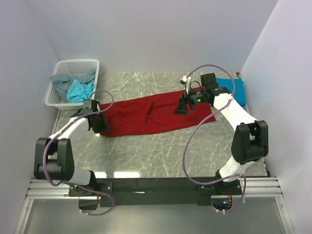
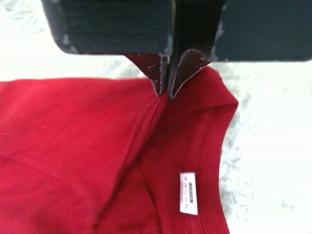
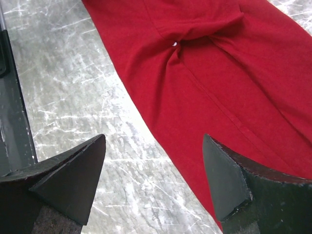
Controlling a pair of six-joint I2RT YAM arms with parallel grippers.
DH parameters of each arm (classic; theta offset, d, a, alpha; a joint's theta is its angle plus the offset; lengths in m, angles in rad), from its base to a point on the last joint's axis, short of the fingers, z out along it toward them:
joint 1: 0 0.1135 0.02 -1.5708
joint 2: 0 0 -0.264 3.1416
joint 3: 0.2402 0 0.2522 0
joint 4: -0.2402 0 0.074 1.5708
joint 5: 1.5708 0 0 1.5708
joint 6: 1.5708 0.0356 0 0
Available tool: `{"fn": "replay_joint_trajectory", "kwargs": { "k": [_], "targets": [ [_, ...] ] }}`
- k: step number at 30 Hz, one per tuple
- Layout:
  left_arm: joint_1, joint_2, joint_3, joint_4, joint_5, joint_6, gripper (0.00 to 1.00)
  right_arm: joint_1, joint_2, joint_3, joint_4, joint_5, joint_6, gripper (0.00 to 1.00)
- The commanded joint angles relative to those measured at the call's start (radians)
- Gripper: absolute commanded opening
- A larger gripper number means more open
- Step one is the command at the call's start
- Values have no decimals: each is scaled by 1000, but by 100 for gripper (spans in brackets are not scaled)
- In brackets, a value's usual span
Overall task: Fold and stack the t-shirts
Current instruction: Fold the tshirt
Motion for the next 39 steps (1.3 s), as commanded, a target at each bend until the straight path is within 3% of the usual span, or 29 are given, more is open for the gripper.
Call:
{"fn": "replay_joint_trajectory", "kwargs": {
  "k": [1, 13, 29, 39],
  "targets": [
    [-2, -103, -30, -19, 8, -82, 1, -11, -10, 22, -11, -33, -5, 86],
    [-2, -227, -136, -107, 20, -316, 0, -13, -3, 37, -34, -40, -21, 86],
    [18, -324, -175, -216, -101, -476, 0, -13, 1, 54, -73, -69, -40, 87],
    [18, -393, -208, -283, -8, -539, 2, -11, -8, 51, -66, -33, -44, 87]
  ]
}}
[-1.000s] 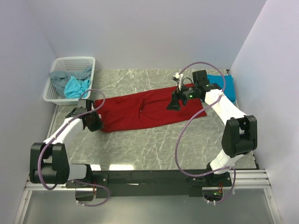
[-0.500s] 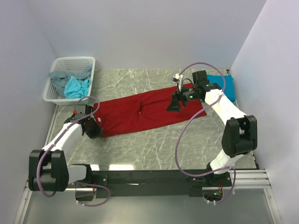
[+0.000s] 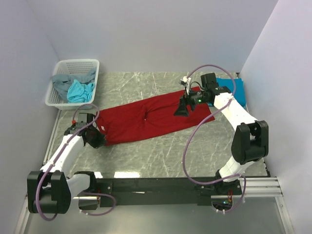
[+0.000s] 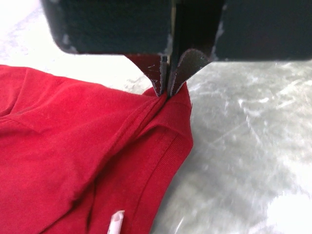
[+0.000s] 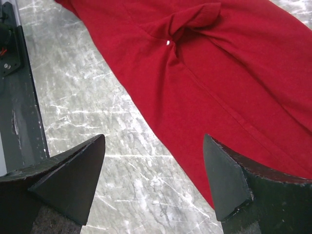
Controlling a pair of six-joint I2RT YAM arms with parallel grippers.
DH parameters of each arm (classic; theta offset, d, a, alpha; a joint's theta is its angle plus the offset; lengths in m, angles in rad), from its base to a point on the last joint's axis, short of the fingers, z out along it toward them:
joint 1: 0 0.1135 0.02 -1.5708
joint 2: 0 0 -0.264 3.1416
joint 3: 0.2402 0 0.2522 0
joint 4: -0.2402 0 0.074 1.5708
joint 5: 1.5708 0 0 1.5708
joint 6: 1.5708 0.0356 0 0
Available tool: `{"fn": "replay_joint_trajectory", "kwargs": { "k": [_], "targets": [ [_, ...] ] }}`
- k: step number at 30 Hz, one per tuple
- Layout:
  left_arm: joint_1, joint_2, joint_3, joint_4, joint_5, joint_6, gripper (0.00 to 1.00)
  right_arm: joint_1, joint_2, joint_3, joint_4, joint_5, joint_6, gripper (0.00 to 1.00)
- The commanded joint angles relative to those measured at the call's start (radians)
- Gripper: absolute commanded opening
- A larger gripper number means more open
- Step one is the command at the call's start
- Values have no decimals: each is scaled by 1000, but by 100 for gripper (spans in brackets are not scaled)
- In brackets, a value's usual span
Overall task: Fold and stack the t-shirts
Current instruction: Fold the tshirt
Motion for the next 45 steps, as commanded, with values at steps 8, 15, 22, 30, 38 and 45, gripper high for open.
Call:
{"fn": "replay_joint_trajectory", "kwargs": {
  "k": [8, 15, 22, 30, 38, 45],
  "targets": [
    [5, -212, -16, -198, 64, -204, 23, -9, -19, 30, 11, 26, -9, 88],
    [4, -277, 92, -315, -45, -143, 68, -8, -31, 26, 10, 98, -40, 88],
    [4, -340, 138, -75, 71, 149, 67, -41, -166, -100, 149, 281, -115, 91],
    [4, -326, 120, 303, 273, 380, 68, -250, 95, 92, -134, 365, -51, 66],
    [4, -286, 75, 331, 259, 503, 69, -322, 105, -53, -18, 592, 112, 67],
    [4, -277, 37, 375, 287, 489, 69, -244, 69, -30, -214, 322, -223, 87]
  ]
}}
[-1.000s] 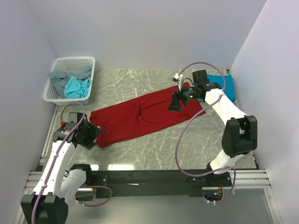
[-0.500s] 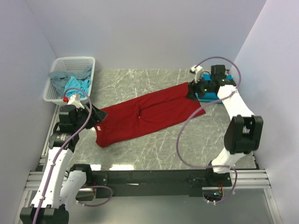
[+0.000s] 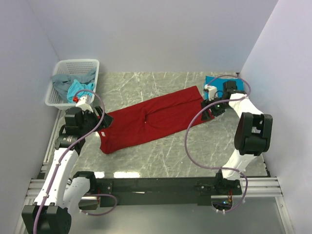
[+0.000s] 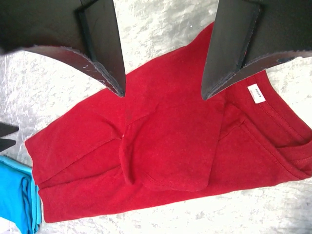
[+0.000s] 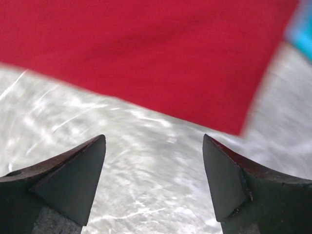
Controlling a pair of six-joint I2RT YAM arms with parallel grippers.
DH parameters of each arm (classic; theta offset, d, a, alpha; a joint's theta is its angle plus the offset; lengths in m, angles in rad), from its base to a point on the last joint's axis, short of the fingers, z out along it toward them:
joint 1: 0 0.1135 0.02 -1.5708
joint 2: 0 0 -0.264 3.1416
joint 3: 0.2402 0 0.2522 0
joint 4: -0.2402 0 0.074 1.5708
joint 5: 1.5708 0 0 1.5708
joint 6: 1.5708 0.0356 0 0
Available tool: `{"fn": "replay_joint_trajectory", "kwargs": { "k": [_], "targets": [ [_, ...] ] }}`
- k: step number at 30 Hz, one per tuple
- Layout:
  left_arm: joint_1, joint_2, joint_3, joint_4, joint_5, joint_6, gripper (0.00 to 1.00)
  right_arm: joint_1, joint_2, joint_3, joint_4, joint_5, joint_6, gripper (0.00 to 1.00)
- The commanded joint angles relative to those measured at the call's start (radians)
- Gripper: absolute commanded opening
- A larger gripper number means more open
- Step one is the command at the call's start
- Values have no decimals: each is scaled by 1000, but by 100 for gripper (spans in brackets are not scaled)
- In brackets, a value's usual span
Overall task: Fold and stack the t-shirts
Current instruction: Fold the tshirt
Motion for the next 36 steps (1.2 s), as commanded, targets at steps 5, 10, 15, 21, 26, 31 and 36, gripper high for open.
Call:
{"fn": "replay_joint_trajectory", "kwargs": {
  "k": [5, 10, 15, 21, 26, 31, 36],
  "targets": [
    [4, 26, 37, 1, -124, -3, 67, 421, -258, -144, 74, 3, -401, 91],
    [12, -88, 52, -62, -334, -55, 87, 679, -287, -163, 222, 73, -408, 96],
    [10, -184, -21, -65, -298, -250, 85, 900, -168, -23, 196, 36, -324, 96],
    [12, -103, 18, -134, -341, -286, 83, 1164, -63, -97, 466, 381, -245, 95],
    [12, -106, 63, -157, -353, -260, 83, 1253, 74, -53, 551, 498, -241, 84],
    [12, -158, 41, -176, -353, -249, 83, 1272, 154, -7, 564, 550, -225, 73],
    [12, -193, 28, -193, -353, -243, 83, 1276, 198, 3, 574, 559, -236, 66]
  ]
}}
